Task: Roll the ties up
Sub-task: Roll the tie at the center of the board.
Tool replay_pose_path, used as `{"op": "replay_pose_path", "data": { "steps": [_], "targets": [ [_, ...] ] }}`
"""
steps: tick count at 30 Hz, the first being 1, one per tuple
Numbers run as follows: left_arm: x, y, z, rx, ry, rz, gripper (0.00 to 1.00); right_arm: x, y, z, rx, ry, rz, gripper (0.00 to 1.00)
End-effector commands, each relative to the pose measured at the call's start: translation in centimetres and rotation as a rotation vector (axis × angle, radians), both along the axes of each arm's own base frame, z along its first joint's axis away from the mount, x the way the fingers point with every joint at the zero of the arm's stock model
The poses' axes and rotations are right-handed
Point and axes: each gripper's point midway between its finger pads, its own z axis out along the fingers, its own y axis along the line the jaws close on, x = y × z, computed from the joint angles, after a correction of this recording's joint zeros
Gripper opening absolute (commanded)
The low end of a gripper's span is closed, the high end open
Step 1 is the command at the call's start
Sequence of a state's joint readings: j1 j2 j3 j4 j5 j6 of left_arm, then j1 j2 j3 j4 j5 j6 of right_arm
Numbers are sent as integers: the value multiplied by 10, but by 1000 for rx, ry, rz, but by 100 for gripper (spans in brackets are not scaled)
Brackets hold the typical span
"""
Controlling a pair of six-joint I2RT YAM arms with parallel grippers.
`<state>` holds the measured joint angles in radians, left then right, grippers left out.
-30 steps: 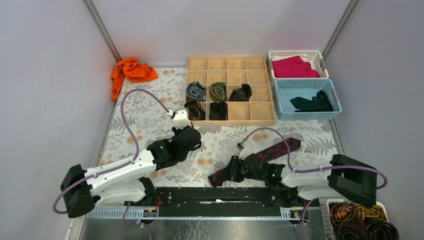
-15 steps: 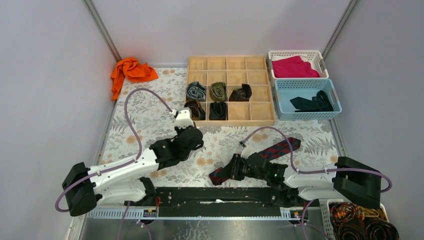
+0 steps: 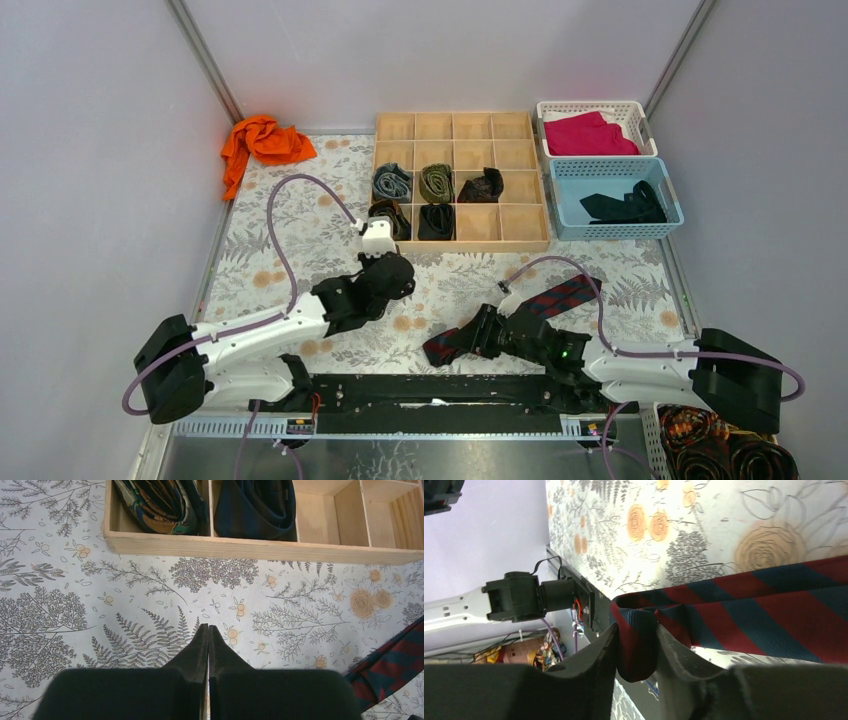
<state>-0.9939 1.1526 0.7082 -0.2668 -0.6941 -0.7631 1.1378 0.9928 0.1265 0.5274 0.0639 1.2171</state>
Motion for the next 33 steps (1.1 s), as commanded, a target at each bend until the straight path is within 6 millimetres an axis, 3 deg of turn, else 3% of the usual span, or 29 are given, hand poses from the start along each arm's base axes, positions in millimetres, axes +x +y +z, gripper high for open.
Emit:
{"op": "replay_pose_path", "data": {
  "steps": [1, 9, 17, 23, 28, 33],
  "targets": [
    [9, -16, 14, -42, -36, -22, 0, 11, -18, -17, -92, -4, -82, 42],
    [11, -24, 5, -22, -17, -47, 0, 11, -28, -34, -226, -3, -71, 45],
    [10, -34, -13, -8, 25, -80, 0, 17, -34, -32, -361, -61, -36, 45],
    [-1, -47, -46, -15, 101, -152, 0, 21, -27, -24, -478, -114, 46, 47],
    [-12, -53, -77, -11, 175, -193, 0, 24, -36, -17, -537, -140, 36, 59],
    [-21, -50, -97, -5, 225, -206, 0, 20, -51, -24, -623, -112, 47, 60]
  ]
}}
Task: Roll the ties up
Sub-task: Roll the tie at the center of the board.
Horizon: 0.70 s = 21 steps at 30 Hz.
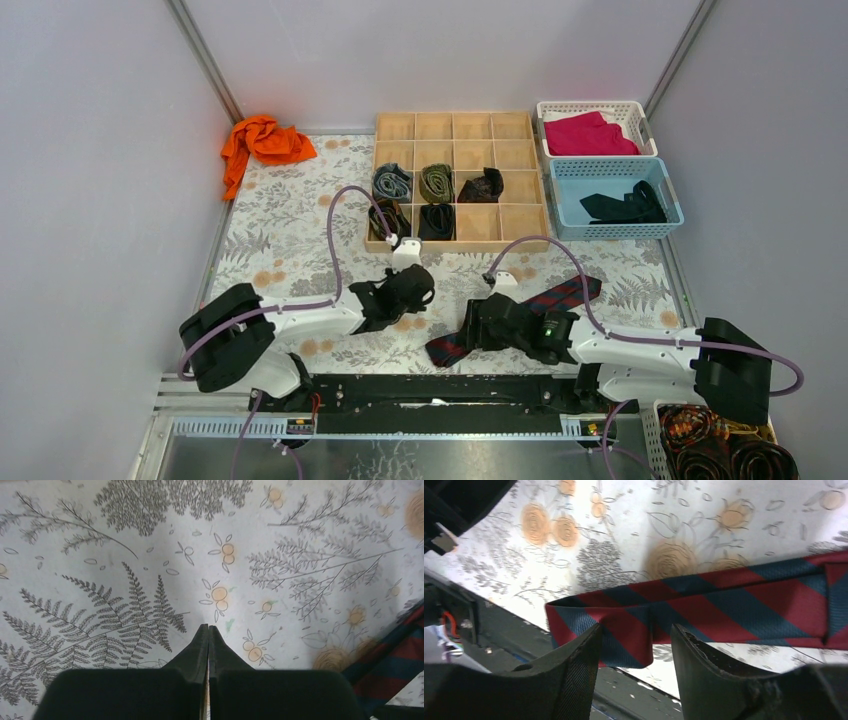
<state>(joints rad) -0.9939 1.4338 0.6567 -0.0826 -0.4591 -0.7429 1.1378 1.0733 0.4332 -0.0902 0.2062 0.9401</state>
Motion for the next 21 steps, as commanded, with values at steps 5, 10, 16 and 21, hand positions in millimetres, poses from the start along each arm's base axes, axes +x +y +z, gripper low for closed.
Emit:
{"op": "replay_pose_path", "data": {
  "steps": [5, 10, 16, 21],
  "targets": [
    [-14, -14, -18, -74, 65, -55, 0, 7, -35, 8, -167, -81, -51, 46],
    [-24, -20, -28, -113, 99, -89, 0, -3, -37, 36, -206, -181, -38, 41],
    [-31, -27, -42, -130, 138, -126, 0, -43, -11, 24, -233, -150, 110, 6],
    [-39, -26, -51, -130, 170, -137, 0, -67, 8, -3, -345, -163, 184, 0]
  ]
}}
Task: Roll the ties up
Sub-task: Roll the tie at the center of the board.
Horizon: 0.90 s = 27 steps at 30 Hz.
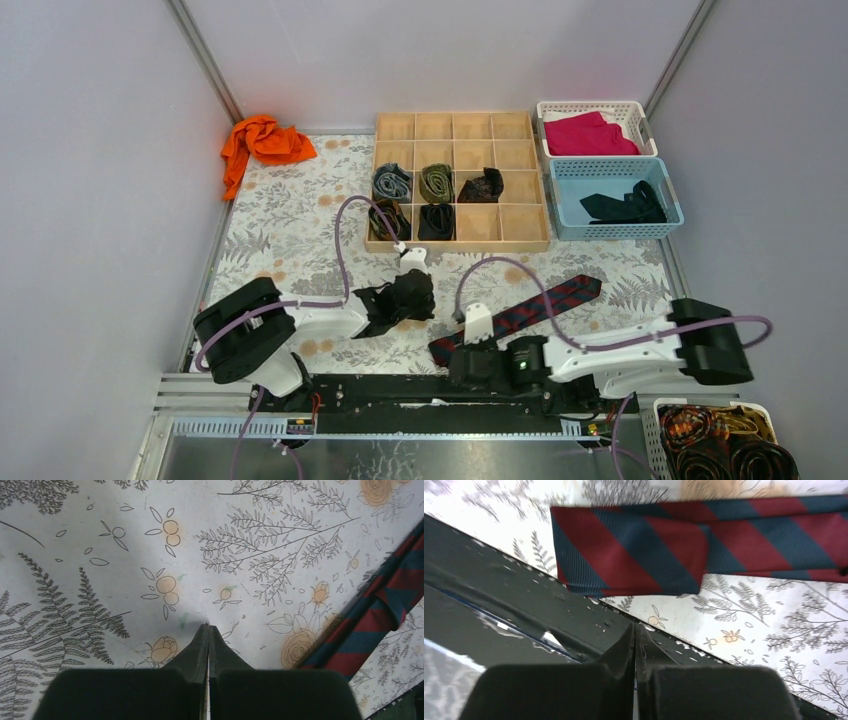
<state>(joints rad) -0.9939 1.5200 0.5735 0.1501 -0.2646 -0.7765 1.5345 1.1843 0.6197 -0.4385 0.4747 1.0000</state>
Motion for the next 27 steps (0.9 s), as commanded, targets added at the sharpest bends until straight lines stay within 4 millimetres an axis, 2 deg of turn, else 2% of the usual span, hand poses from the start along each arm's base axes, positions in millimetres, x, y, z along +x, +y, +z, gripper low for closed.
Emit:
{"op": "replay_pose_path", "data": {
  "steps": [1, 5, 11, 22, 27],
  "targets": [
    [-22, 7, -25, 26, 74, -38, 0, -7, 15, -11, -70, -48, 1, 0],
    [-34, 10, -32, 37, 90, -47, 0, -4, 21, -27, -130, -78, -17, 0],
    [-55, 17, -44, 61, 118, -55, 0, 5, 19, -40, -125, -123, -59, 0],
    [-80, 14, -57, 79, 158, -73, 0, 25, 28, -40, -84, -206, -109, 0],
    [-83, 21, -62, 106, 162, -51, 0, 29, 37, -44, -79, -200, -101, 0]
  ]
}}
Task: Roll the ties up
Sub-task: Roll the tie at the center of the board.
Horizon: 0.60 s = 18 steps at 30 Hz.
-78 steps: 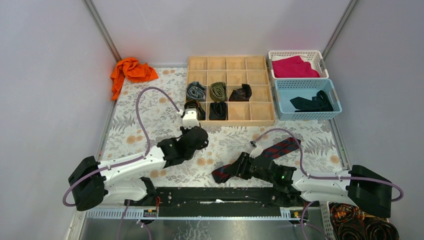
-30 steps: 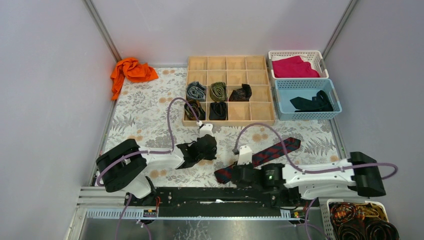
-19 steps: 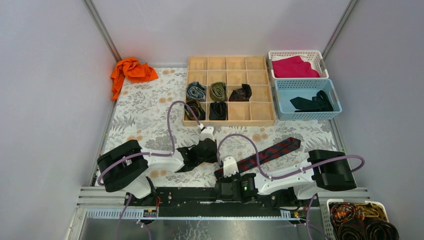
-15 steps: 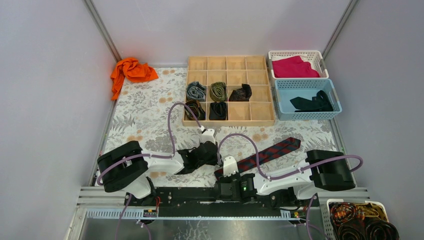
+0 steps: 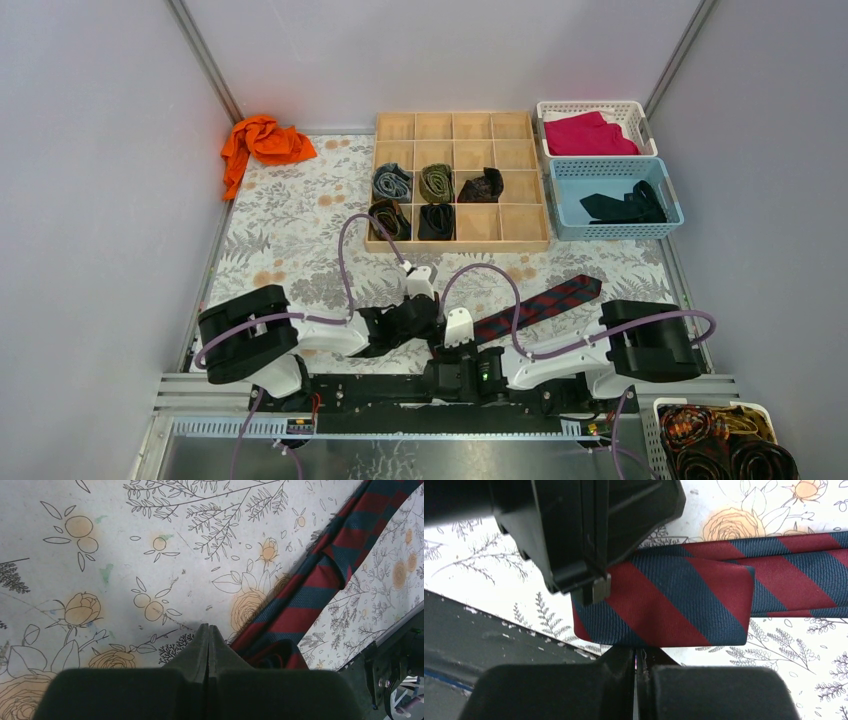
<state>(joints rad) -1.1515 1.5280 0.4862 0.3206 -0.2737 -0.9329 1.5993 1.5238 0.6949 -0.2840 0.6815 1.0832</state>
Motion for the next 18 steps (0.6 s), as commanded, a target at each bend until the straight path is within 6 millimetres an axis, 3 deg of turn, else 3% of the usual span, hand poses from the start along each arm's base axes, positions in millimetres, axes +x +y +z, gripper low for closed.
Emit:
{"op": "replay_pose_path", "data": {
  "steps": [1, 8, 12, 14, 18],
  "targets": [
    [-34, 57, -60, 271, 117, -14, 0, 13, 3, -10, -25, -39, -15, 0],
    [-22, 66, -53, 337, 77, 41, 0, 13, 6, -13, -75, -38, -6, 0],
    [-2, 84, -40, 419, 16, 150, 0, 8, 0, 0, -118, -54, 14, 0],
    [12, 94, -24, 445, -21, 225, 0, 6, -6, 13, -148, -77, 16, 1],
    [50, 118, 38, 418, -134, 406, 3, 0, -12, 46, -187, -143, 13, 15]
  ]
}}
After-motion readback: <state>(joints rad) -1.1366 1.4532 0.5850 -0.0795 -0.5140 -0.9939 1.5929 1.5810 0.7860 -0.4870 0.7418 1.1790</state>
